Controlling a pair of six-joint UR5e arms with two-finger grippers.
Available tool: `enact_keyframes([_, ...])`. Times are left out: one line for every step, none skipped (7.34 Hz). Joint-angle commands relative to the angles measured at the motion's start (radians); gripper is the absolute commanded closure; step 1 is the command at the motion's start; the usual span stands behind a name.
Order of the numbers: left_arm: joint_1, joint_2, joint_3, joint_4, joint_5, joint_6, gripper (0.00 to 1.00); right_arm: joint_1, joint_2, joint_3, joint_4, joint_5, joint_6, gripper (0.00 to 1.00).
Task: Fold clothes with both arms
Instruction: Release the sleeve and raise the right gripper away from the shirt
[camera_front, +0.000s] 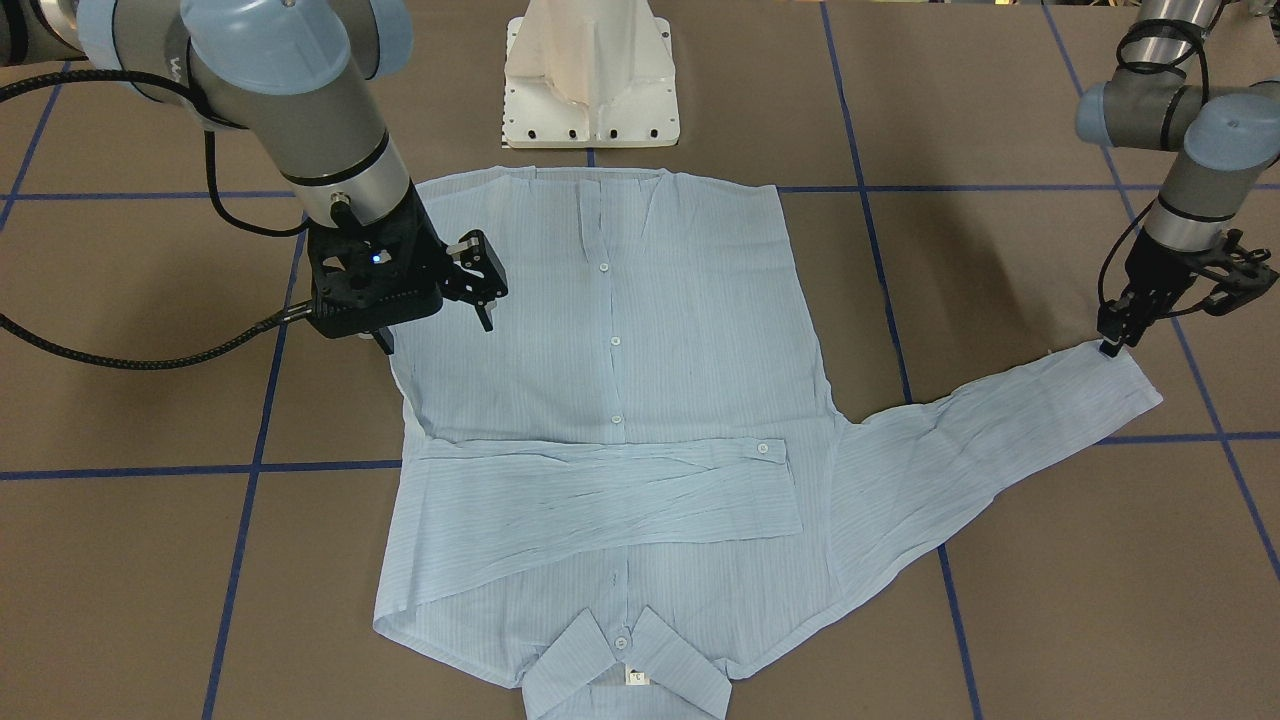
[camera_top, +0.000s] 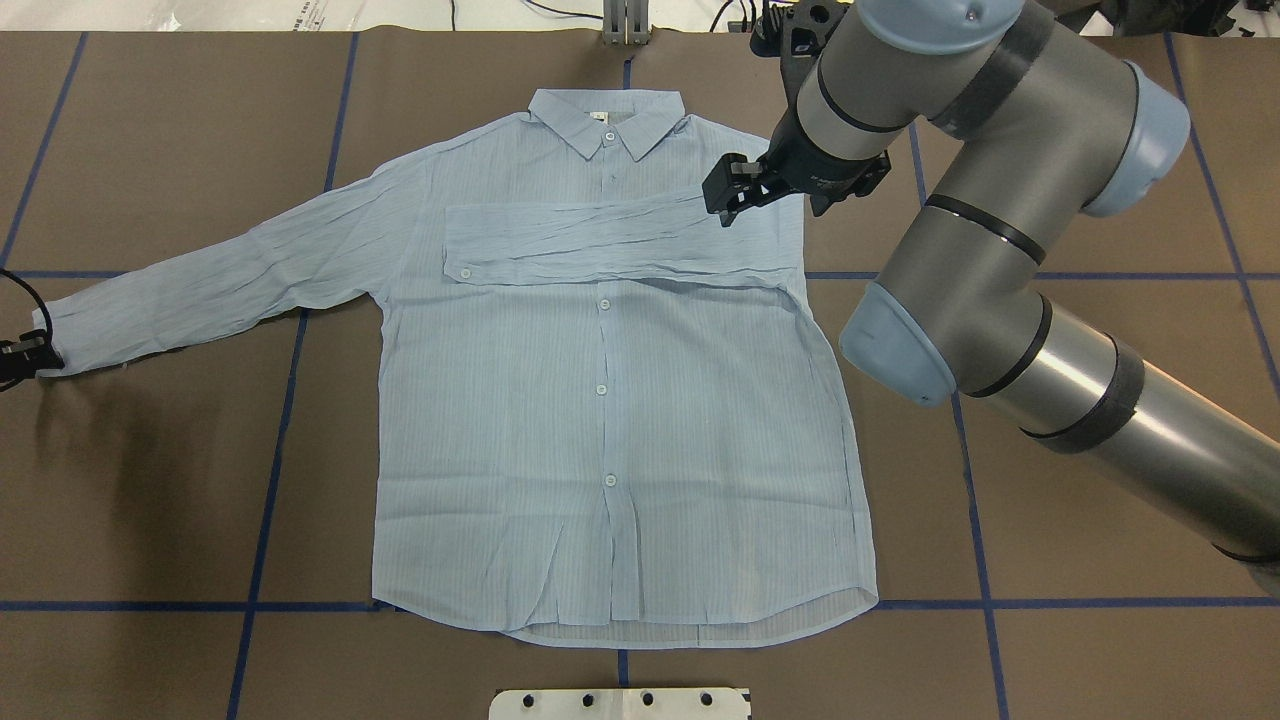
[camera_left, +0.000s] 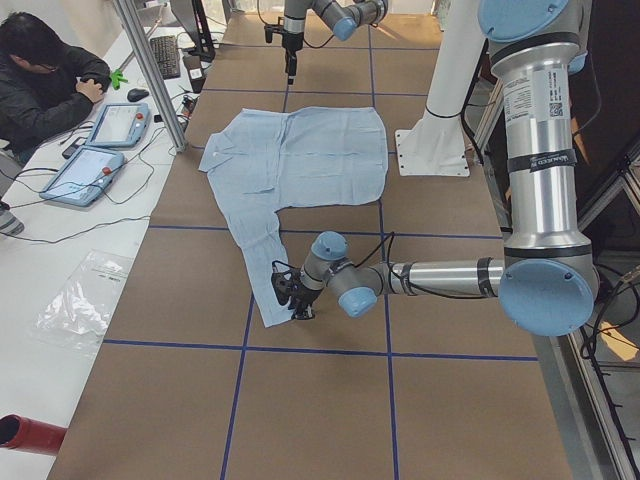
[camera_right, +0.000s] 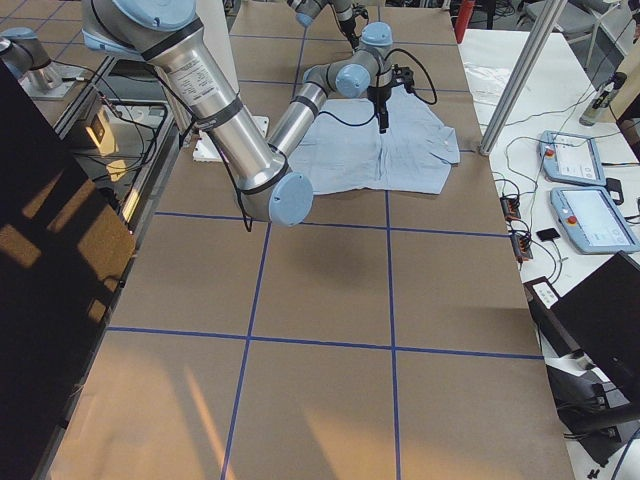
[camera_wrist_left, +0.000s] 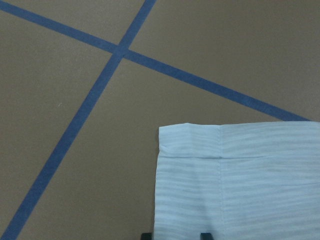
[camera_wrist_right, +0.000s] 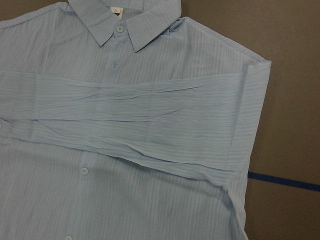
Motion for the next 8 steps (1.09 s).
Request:
enact_keyframes([0.001, 0.000, -0.003, 0.000, 0.000, 0.002, 0.81, 0.000, 0.000, -0.001, 0.000, 0.000, 0.000, 0.01])
enact_keyframes([0.001, 0.000, -0.007, 0.000, 0.000, 0.002, 0.92, 0.000, 0.000, -0.001, 0.000, 0.000, 0.000, 0.01])
enact_keyframes([0.001, 0.002, -0.018, 0.003, 0.000, 0.004, 1.00, 0.001, 0.000, 0.000, 0.000, 0.001, 0.000, 0.01])
enact_keyframes([-0.001, 0.006, -0.055, 0.008, -0.003, 0.005, 1.00, 0.003, 0.000, 0.000, 0.000, 0.006, 0.000, 0.01])
enact_keyframes([-0.005, 0.009, -0.098, 0.028, -0.003, 0.008, 1.00, 0.006, -0.002, 0.002, 0.000, 0.009, 0.000, 0.01])
enact_keyframes([-0.011, 0.000, -0.153, 0.079, -0.005, 0.022, 1.00, 0.014, -0.021, 0.005, -0.002, 0.027, 0.000, 0.01])
enact_keyframes([-0.016, -0.014, -0.225, 0.133, -0.008, 0.022, 1.00, 0.041, -0.049, 0.017, -0.017, 0.047, -0.003, 0.01])
enact_keyframes([-0.034, -0.097, -0.254, 0.226, -0.008, 0.022, 1.00, 0.055, -0.092, 0.040, -0.023, 0.052, -0.030, 0.01])
